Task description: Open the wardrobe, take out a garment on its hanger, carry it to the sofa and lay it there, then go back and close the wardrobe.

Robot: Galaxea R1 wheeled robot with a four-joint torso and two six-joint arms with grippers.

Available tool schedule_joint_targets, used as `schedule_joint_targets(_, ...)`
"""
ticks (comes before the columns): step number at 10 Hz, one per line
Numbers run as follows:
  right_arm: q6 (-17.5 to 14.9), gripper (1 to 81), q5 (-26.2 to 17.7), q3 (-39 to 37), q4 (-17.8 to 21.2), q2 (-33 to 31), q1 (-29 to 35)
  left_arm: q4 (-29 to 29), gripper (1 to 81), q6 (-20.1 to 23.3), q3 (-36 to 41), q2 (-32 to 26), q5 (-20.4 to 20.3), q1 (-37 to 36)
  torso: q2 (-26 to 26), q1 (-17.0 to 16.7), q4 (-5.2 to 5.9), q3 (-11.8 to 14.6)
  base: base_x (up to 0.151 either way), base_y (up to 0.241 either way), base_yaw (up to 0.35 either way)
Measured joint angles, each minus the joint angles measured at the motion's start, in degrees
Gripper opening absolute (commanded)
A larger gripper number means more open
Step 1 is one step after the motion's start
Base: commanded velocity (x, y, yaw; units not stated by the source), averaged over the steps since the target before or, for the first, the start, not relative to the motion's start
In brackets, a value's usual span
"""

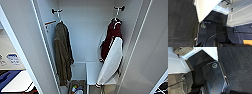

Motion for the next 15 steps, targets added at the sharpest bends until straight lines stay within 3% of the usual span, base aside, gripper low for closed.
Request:
schedule_joint_targets(6,-0.46,81.1,0.09,-15.02,-5.33,13.56,-4.39,0.11,81.1,0.02,-10.83,11.26,2.54,2.82,-0.05,-0.05,0.00,0.06,0.000,0.000,0.000)
schedule_joint_targets(9,-0.57,81.1,0.37,-21.42,-9.92,20.33,-6.18,0.16,81.1,0.16,-16.48,15.90,3.01,2.89,-0.05,-0.05,0.00,0.09,-0.021,0.000,0.000)
schedule_joint_targets(15,-0.59,81.1,0.41,-22.02,-11.17,20.65,-6.70,0.33,81.1,0.24,-17.08,16.94,3.50,3.75,-0.11,-0.15,0.00,0.11,-0.072,0.000,0.000)
